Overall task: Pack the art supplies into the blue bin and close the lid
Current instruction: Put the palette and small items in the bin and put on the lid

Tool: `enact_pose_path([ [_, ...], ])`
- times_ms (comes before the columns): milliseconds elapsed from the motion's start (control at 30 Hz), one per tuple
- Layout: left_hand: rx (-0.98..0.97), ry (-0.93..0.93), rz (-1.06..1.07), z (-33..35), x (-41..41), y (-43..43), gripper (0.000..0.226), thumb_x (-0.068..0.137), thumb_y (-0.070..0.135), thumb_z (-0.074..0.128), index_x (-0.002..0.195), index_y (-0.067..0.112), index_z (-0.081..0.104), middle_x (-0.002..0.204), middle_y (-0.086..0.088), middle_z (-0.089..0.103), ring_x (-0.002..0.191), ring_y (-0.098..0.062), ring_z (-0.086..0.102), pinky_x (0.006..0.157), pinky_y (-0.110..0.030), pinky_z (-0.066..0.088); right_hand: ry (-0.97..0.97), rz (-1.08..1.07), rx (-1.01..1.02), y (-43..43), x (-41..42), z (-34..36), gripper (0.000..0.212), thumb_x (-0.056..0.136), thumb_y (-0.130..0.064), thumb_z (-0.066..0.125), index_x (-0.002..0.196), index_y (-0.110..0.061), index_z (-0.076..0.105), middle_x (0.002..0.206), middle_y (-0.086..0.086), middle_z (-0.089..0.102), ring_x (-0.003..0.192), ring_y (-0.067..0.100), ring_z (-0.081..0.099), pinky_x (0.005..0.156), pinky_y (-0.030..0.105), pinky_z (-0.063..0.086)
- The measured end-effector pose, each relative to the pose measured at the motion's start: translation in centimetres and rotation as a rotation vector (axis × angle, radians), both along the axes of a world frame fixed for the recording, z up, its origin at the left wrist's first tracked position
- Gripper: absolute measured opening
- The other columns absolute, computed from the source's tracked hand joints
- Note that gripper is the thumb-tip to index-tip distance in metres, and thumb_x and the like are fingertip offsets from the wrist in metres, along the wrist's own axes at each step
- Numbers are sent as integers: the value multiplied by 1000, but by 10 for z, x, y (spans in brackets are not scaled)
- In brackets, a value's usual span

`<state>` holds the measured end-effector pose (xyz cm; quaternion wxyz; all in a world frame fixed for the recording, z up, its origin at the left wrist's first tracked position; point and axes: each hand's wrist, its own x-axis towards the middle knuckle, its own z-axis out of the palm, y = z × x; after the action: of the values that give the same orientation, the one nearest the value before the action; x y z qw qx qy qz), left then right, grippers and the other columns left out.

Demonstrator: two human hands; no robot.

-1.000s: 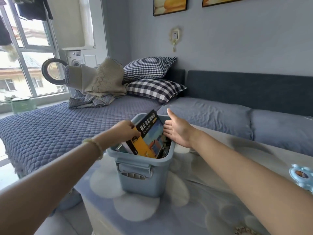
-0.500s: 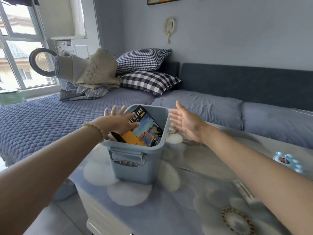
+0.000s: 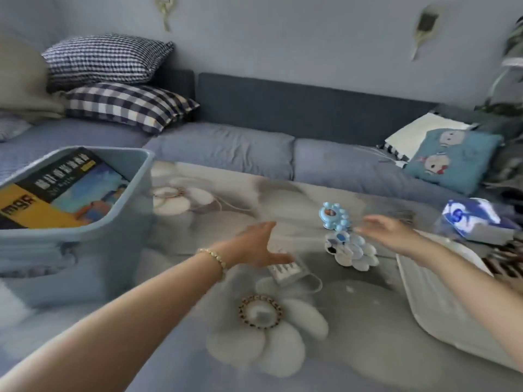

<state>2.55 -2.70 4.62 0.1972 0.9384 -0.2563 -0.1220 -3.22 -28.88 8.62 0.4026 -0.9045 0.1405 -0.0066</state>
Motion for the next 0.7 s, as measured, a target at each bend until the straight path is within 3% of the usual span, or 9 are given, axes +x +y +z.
enact_pose_path([
  [133,93,-24,6,-34,10,-17,104,74,67,63,152,17,13,156,-7,25,141,-25,26,113,-31,21,138,-35,-151,-26,2,-32,73,82,-42,69,141,-13,37,143,6,43,129,21,42,94,26,37],
  [200,97,-38,9,-42,11,-20,105,71,65,68,151,20,16,150,-7,32,136,-26,31,110,-31,26,159,-8,-248,-30,12,-47,81,70,-61,70,135,-20,45,135,1,52,126,22,48,99,29,39],
  [267,65,-42,24,-44,13,-19,109,66,63,73,150,22,17,142,-8,35,131,-26,35,107,-32,30,160,-5,-314,-36,26,-64,93,40,-84,64,116,-30,57,115,-5,66,109,20,60,93,35,48],
  [333,38,-65,53,-42,16,-18,111,63,61,77,148,21,19,138,-8,35,128,-27,39,105,-33,33,215,23,-356,-44,40,-84,90,27,-86,62,98,-31,63,96,-6,70,96,18,64,83,33,51],
  [467,-23,64,164,-35,28,-14,78,63,48,84,125,16,49,123,-3,52,103,-17,53,85,-22,40,236,-53,-273,-58,59,-110,117,13,-85,68,116,-31,56,109,-2,64,108,21,57,87,31,46],
  [533,36,124,147,-29,35,-14,56,63,47,84,103,16,61,106,-1,64,90,-16,59,76,-22,44,177,-79,-175,-57,59,-102,105,23,-72,80,112,-22,59,107,-2,66,103,18,62,84,32,51],
  [567,25,135,133,-26,40,-16,47,64,46,83,95,15,64,97,-1,67,84,-16,62,71,-22,47,127,-83,-109,-50,50,-87,85,36,-59,86,106,-18,62,102,-1,68,96,17,64,79,30,53],
  [633,-178,187,133,-19,47,-22,32,72,38,80,84,13,65,79,-2,67,66,-13,62,55,-17,47,53,-94,70,-45,41,-70,38,69,-31,82,97,-11,67,92,4,70,82,18,65,67,28,51],
  [700,-494,327,172,-12,53,-34,18,84,31,70,82,13,67,66,7,67,54,-5,59,50,-15,42,-36,-110,327,-46,41,-63,24,83,-19,71,104,-6,67,90,6,70,76,15,64,62,24,54],
])
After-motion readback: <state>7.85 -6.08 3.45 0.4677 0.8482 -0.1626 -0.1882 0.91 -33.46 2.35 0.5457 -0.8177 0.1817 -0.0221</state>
